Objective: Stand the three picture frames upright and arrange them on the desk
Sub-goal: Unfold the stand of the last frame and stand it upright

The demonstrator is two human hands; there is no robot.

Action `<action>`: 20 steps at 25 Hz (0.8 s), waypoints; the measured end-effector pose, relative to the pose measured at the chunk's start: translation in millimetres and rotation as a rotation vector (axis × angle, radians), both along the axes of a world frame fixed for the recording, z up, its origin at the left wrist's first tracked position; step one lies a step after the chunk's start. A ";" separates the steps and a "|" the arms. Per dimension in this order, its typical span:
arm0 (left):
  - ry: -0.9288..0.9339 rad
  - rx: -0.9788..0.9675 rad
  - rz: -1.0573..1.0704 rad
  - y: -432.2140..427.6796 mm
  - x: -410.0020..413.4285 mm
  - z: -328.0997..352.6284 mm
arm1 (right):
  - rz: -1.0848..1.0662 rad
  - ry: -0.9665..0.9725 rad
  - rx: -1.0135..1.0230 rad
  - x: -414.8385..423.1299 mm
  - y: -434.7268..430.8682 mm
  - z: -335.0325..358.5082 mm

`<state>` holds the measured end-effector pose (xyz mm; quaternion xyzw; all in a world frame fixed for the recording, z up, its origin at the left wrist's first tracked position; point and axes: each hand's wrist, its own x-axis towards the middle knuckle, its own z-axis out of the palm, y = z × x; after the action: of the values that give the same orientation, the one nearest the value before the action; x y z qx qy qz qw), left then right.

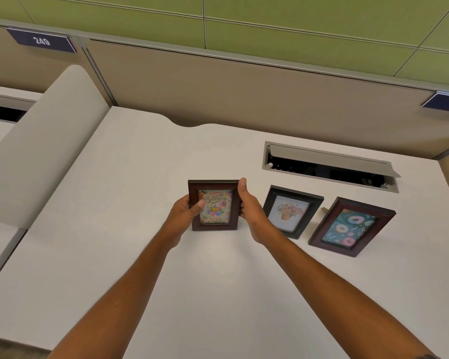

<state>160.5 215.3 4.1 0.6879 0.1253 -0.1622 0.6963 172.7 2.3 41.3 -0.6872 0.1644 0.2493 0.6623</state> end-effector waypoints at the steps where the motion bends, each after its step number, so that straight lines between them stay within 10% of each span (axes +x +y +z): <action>1: 0.003 -0.005 0.007 -0.6 0.3 -1.4 | 0.007 0.002 -0.007 2.2 0.5 -1.1; 20: 0.079 0.003 0.102 5.2 -22.2 -7.4 | 0.028 -0.171 -0.132 -47.2 -7.3 1.6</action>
<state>138.3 220.4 -3.3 0.6748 0.1881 -0.1533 0.6970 125.5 -5.0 42.9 -0.7503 0.1141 0.1875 0.6236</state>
